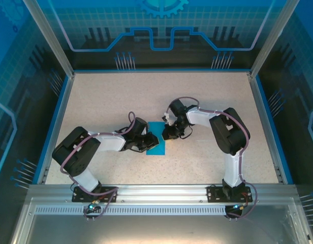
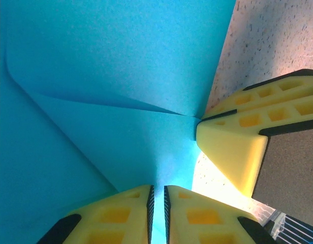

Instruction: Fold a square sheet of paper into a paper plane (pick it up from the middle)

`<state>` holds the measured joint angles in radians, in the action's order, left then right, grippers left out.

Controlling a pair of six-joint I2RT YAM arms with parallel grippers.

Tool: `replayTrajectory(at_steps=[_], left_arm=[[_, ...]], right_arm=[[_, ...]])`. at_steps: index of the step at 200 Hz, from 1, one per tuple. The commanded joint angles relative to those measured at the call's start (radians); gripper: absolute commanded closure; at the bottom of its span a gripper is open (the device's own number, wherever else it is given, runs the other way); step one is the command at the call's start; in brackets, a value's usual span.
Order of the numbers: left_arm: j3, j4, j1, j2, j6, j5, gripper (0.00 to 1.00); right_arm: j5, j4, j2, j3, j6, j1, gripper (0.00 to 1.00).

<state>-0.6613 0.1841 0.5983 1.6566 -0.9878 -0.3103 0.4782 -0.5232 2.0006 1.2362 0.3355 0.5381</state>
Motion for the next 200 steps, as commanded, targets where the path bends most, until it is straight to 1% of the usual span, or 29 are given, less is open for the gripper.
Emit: replayTrajectory(at_steps=[1,73,150,200], left_arm=[[-0.020,-0.036,-0.005,0.010,0.015,0.014,0.82],[-0.020,-0.040,-0.005,-0.005,0.014,0.011,0.81],[-0.018,-0.020,-0.005,-0.114,0.011,-0.018,0.78],[-0.037,-0.010,-0.003,-0.049,0.007,-0.017,0.79]], right_arm=[[-0.003,-0.021,0.027,0.029,-0.003,0.013,0.88],[0.001,-0.026,0.052,0.048,-0.015,0.013,0.88],[-0.013,-0.034,0.059,0.044,-0.019,0.014,0.88],[-0.021,-0.035,0.058,0.040,-0.015,0.016,0.88]])
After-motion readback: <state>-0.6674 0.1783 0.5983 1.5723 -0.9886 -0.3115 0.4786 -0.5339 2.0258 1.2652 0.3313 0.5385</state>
